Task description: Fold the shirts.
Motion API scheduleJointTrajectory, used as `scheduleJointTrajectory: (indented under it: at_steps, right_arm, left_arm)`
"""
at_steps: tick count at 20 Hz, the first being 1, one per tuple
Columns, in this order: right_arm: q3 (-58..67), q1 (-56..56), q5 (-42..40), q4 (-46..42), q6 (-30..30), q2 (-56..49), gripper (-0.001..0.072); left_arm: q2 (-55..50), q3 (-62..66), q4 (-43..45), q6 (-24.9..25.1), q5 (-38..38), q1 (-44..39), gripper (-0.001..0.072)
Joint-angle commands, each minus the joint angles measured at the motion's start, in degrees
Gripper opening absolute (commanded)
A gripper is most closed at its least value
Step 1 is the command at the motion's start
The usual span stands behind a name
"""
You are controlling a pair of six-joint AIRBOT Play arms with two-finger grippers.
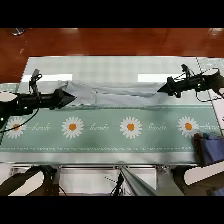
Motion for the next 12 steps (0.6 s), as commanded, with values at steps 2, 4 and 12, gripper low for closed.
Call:
scheduleJointTrajectory:
  at_steps: [2,4,12]
  right_arm:
    - [-0.8,-2.6,9.0,-7.4,-3.7,11.2,0.0028]
    - [-4.2,-3.9,9.2,-11.8,-3.6,21.1,0.0028]
    - [-20.1,-4.7,11.0,-13.2,2.1,54.3,0.0028]
  left_arm:
    - [-0.2,-0.3,-0.9,1.8,-1.1,-4.3,0.0021]
    - [-0.2,-0.3,-0.4,1.7,2.5,-10.2,0.002]
    - [-18.2,24.3,22.4,-20.5,14.3,-37.4,0.0019]
